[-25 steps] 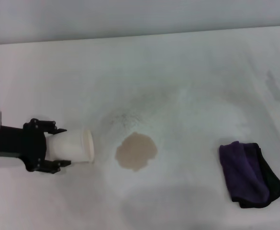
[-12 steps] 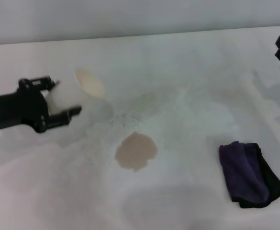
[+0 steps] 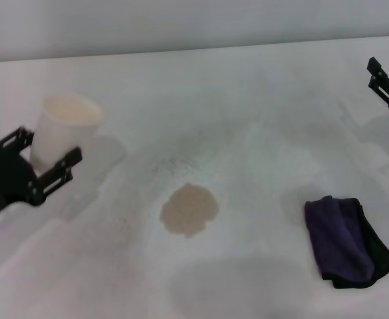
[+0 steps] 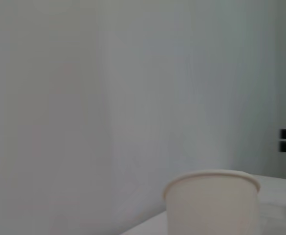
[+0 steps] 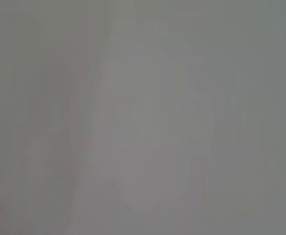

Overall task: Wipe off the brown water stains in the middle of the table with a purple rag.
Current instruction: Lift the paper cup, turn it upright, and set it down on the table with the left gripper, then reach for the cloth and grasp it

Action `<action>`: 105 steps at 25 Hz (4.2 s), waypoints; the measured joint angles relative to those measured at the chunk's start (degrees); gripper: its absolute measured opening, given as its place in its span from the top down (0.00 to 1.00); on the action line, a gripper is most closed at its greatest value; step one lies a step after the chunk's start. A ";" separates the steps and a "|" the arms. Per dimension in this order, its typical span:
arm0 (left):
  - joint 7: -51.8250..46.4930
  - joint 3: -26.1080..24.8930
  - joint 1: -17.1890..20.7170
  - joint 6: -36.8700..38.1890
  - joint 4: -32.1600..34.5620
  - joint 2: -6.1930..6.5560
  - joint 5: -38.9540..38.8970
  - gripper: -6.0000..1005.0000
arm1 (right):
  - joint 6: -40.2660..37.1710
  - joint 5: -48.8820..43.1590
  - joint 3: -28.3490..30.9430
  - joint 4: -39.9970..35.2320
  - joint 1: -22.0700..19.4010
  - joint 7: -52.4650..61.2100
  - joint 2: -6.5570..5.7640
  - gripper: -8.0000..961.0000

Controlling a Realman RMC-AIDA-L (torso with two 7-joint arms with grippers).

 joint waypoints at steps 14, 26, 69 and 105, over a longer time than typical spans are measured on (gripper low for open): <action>22.29 -0.02 3.23 -0.08 -17.79 -0.32 -9.50 0.37 | 0.57 -0.17 -2.51 -0.78 -1.05 -0.54 -0.13 0.12; 24.81 0.21 3.70 -3.82 -19.21 -0.16 -9.57 0.38 | 2.64 -0.13 -2.33 0.58 -2.17 -0.27 -0.13 0.12; 38.49 -0.19 8.75 0.41 -28.69 -0.75 -13.95 0.11 | 2.69 -0.05 -2.28 1.05 -2.19 0.08 -0.12 0.13; 37.69 -0.09 15.30 9.25 -30.60 -0.03 -44.32 0.11 | -6.07 -34.12 -10.12 -45.66 -2.44 91.24 -1.03 0.26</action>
